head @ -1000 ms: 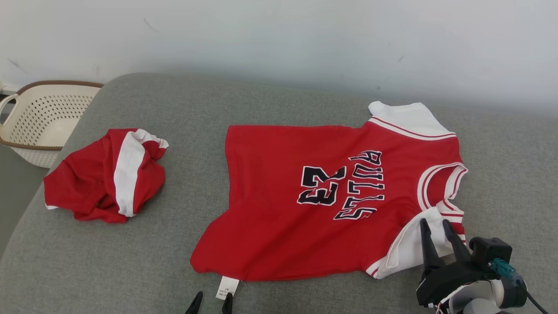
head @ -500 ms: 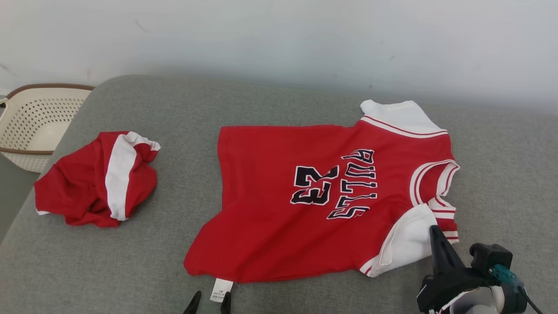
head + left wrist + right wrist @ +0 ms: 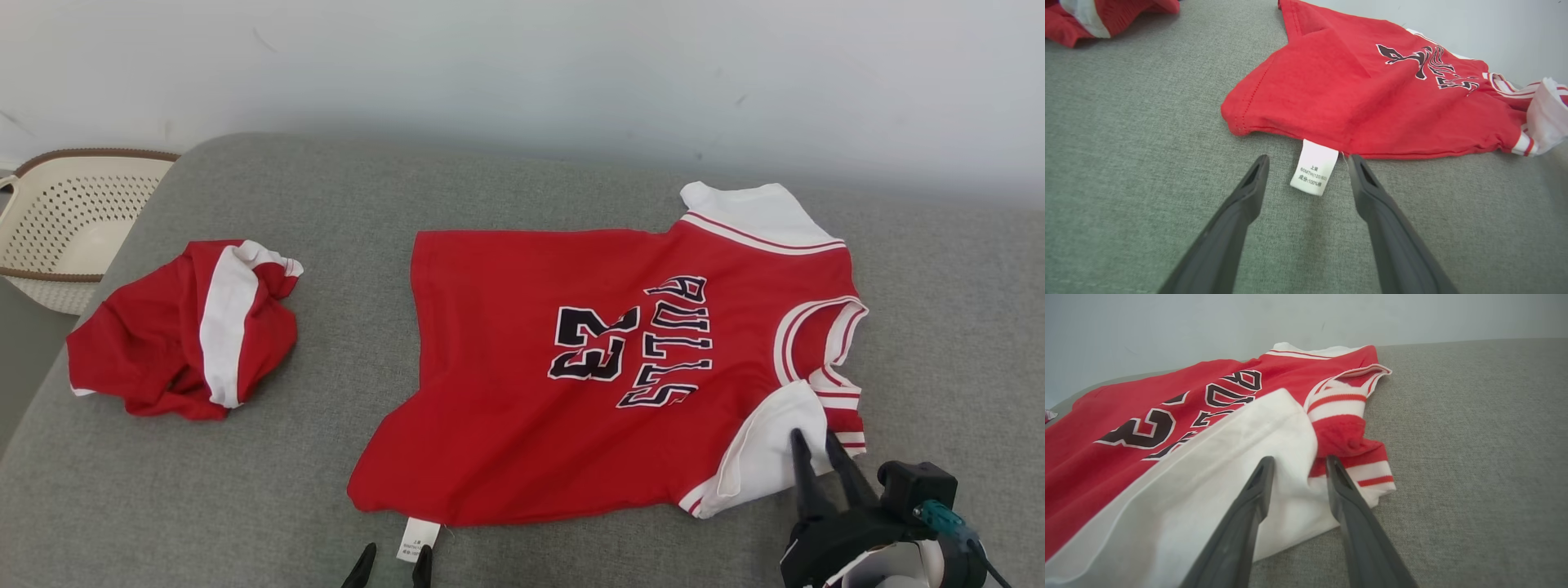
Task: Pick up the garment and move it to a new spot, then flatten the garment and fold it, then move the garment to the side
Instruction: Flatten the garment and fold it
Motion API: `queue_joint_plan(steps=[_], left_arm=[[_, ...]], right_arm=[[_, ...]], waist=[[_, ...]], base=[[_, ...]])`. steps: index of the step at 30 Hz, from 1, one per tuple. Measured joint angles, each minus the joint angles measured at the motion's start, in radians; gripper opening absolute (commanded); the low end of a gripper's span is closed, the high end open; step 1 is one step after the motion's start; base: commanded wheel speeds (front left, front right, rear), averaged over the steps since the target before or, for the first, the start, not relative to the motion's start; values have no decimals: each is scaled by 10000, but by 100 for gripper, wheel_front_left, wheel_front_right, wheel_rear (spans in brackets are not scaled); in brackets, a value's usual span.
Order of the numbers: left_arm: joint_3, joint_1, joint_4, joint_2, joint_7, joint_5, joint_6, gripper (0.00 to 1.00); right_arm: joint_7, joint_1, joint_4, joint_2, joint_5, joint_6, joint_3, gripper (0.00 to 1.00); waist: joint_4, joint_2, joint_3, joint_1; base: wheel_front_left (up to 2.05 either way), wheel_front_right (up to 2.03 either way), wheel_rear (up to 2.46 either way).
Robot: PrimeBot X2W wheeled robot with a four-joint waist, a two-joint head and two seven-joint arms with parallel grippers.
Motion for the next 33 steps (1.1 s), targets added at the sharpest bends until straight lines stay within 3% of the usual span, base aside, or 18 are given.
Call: queue_joint_plan(steps=[1, 2, 10, 15, 16, 17, 18, 26, 33], left_arm=[[19, -1, -17, 2, 0, 4, -2, 100], [31, -2, -33, 2, 0, 17, -2, 100], [134, 2, -192, 2, 0, 40, -15, 100], [-23, 42, -222, -4, 0, 63, -203, 100], [-38, 46, -222, 0, 0, 61, -203, 100], [-59, 49, -217, 0, 0, 61, -203, 100], [-96, 52, -205, 0, 0, 61, -205, 100], [13, 226, -33, 2, 0, 136, -274, 100], [265, 297, -35, 0, 0, 366, -104, 100]], right_arm=[[-2, -18, 2, -2, -17, 0, 15, 13], [-2, -47, -8, 0, -52, 0, 40, 0], [-2, 203, -477, -82, 46, 0, 92, 0], [-2, 1107, -1407, -291, 117, 0, 144, 0], [-2, 1303, -1473, -311, 140, 0, 144, 13], [-2, 1514, -1490, -341, 138, 0, 90, 85], [0, 1707, -1490, -368, 138, 0, -33, 100], [-2, 2774, -1638, -364, 0, 0, -1350, 100], [0, 2743, -2063, -134, 4, 0, -1252, 100]], waist=[[25, 1, 14, 0], [45, 1, 31, 0], [-65, 1, 0, 0], [-341, 0, -154, 0], [-394, 1, -174, 0], [-445, 1, -195, 0], [-489, 0, -216, 0], [-787, 1, -376, 0], [-919, 0, -578, -1]], base=[[0, 0, 0], [0, 0, 0], [0, 0, 0], [0, 0, 0], [0, 0, 0], [0, 0, 0], [0, 0, 0], [0, 0, 0], [0, 0, 0]])
